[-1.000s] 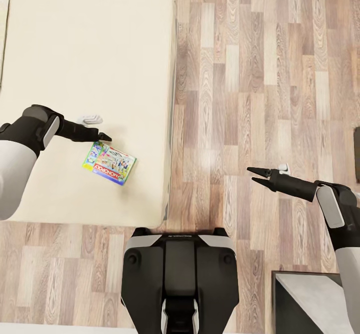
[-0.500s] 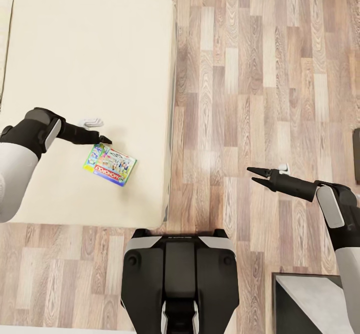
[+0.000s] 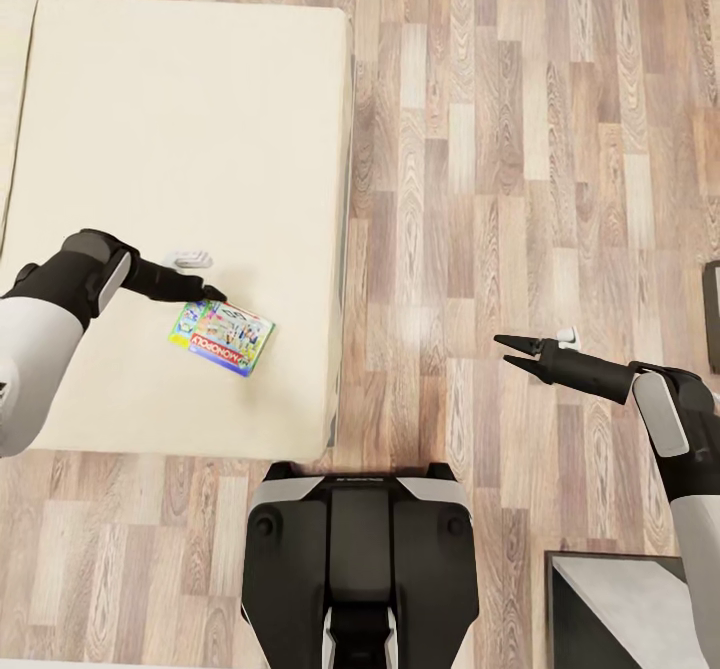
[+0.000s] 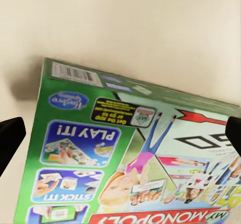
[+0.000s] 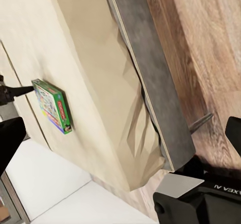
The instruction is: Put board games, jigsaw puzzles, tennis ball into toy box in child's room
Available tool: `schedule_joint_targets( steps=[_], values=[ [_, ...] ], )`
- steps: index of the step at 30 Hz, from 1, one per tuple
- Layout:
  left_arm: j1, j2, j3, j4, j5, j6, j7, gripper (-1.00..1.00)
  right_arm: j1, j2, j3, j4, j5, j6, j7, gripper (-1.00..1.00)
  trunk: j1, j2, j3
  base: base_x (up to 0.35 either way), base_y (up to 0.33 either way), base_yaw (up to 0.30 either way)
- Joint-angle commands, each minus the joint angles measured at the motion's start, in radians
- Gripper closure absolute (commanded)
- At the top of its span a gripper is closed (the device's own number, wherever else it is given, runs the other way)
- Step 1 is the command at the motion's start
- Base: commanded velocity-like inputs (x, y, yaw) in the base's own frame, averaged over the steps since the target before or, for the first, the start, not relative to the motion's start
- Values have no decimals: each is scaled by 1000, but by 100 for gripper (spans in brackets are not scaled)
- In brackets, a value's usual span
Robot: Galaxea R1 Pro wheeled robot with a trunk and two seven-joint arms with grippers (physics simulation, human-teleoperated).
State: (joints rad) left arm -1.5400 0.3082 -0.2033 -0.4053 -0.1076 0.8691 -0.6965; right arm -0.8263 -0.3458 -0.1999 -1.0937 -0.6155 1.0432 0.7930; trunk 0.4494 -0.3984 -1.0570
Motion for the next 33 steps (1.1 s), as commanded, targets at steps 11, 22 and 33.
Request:
schedule_joint_targets(
  steps=[11,22,33],
  values=[
    [22,-1,-15,-1,-11,1,-9,-100,-1,-2,-2,0,5,4,6,-100,1,-2,6,0,0,0],
    [29,-1,-16,-1,-10,1,-10,-100,-2,-2,-3,0,3,4,6,-100,1,-2,11,0,0,0],
    [42,-3,-16,-1,-8,0,-13,-100,-5,-1,-3,1,3,4,5,-100,1,-2,11,0,0,0]
  ],
)
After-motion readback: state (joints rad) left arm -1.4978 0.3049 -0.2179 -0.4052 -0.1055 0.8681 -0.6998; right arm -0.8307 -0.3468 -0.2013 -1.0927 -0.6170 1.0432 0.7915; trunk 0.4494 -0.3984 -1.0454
